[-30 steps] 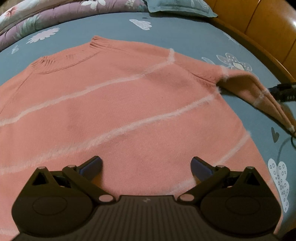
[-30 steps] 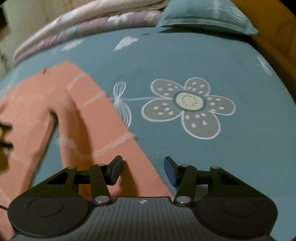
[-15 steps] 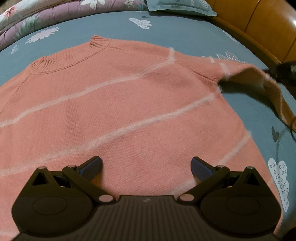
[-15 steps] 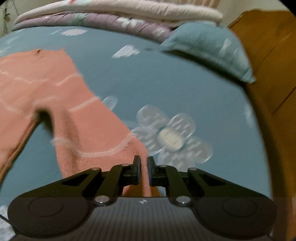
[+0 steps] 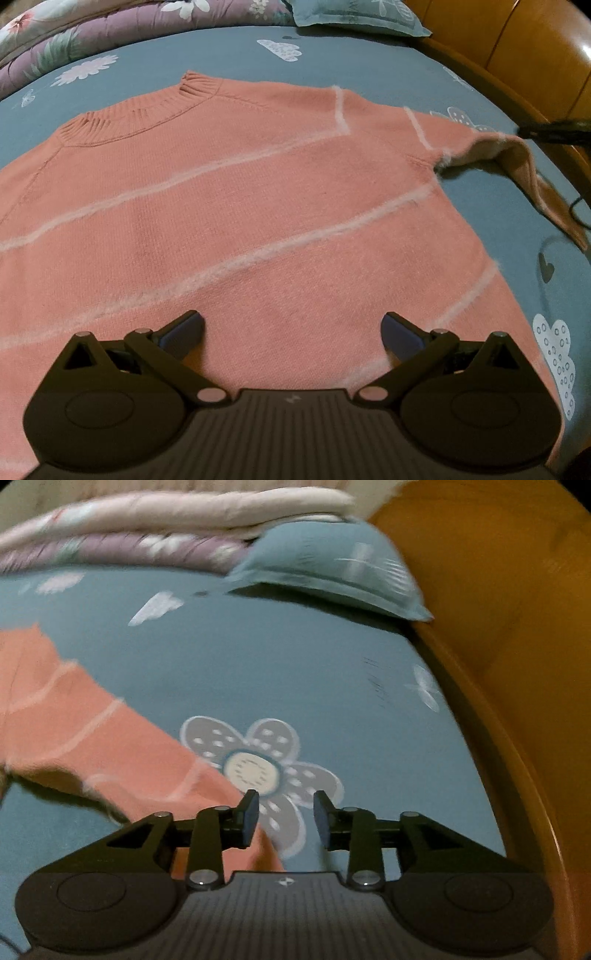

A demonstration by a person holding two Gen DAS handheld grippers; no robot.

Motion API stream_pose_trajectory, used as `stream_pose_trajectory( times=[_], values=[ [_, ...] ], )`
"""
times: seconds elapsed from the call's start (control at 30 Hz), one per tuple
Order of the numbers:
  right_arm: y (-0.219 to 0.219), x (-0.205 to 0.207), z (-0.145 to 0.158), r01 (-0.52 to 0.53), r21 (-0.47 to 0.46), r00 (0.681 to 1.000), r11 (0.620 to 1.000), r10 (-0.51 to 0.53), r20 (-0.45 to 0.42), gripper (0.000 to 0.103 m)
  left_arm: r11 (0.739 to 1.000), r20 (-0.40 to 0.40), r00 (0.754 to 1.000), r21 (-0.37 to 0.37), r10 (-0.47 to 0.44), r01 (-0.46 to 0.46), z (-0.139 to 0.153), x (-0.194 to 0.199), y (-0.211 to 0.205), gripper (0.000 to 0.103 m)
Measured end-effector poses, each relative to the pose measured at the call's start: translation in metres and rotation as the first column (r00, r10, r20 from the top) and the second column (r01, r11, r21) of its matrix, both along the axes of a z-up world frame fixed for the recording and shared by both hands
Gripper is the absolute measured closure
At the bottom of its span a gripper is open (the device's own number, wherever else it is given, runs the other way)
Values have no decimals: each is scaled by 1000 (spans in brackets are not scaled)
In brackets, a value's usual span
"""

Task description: Fold clothes

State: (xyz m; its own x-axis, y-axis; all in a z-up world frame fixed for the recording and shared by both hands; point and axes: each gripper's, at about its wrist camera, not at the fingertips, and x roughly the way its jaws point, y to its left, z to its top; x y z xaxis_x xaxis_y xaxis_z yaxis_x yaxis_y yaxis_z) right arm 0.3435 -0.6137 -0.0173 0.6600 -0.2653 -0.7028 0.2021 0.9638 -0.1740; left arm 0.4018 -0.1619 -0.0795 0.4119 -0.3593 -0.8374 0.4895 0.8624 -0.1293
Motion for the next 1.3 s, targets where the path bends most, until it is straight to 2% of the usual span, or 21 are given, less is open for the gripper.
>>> stream_pose_trajectory(
  times=[0.07,0.17,0.27,0.33,0.4,0.47,0.5,0.53,0.6,0.63,0.83,0.93,1.0,1.1,1.13,1.17,1.23,1.3],
  values=[
    [-15,-28,2,94,52,995,994,-95,20,50,1000,3,1000,0,0,0,-1,0,-1,1],
    [-33,-74,-12,247,107,968,963,-250,10,47,1000,10,1000,2,-4,4,-2,-1,-2,1],
    [-41,-114,-35,388,204,918,899,-397,5,43,1000,11,1000,4,-8,8,-2,-1,-2,1],
    [-40,-137,-51,467,283,870,838,-493,26,34,1000,9,1000,6,-7,7,-1,-1,-3,1],
    [-32,-152,-57,490,359,834,794,-547,72,34,1000,9,1000,11,-6,6,-1,-2,-4,1],
    [-21,-156,-58,490,387,822,781,-562,92,44,1000,8,1000,16,-2,2,-1,-2,-6,1],
    [-16,-153,-58,487,378,827,787,-555,90,50,1000,8,1000,19,0,0,-1,-2,-7,1],
    [-12,-150,-57,483,361,835,798,-543,84,68,1000,7,1000,20,1,-1,0,-2,-7,1],
    [-9,-145,-53,472,337,849,814,-523,73,80,1000,4,1000,21,1,-1,0,-3,-7,1],
    [-12,-143,-50,467,337,854,818,-516,70,83,1000,3,1000,22,1,-2,1,-3,-7,1],
    [-39,-128,-26,465,212,864,859,-493,103,84,1000,0,1000,19,4,-4,1,-5,-5,1],
    [-57,-115,-19,462,160,873,872,-479,90,84,1000,0,1000,19,4,-4,1,-5,-5,1],
    [-67,-106,-17,481,96,870,871,-488,72,79,1000,-2,1000,18,3,-3,1,-4,-4,1],
    [-67,-93,-7,541,-6,838,841,-539,78,78,1000,-3,1000,16,5,-5,0,-3,-4,1],
    [-64,-91,-2,534,12,841,845,-533,91,77,1000,-4,1000,16,6,-6,0,-3,-4,1],
    [-57,-89,3,499,65,857,864,-503,111,77,1000,-6,1000,16,7,-7,0,-3,-4,1],
    [-34,-75,7,378,170,906,910,-402,135,68,1000,-9,1000,17,9,-9,2,-2,-5,1],
    [-7,-58,7,243,259,945,935,-289,156,67,1000,1,1000,17,12,-12,6,-3,-4,1]
  ],
)
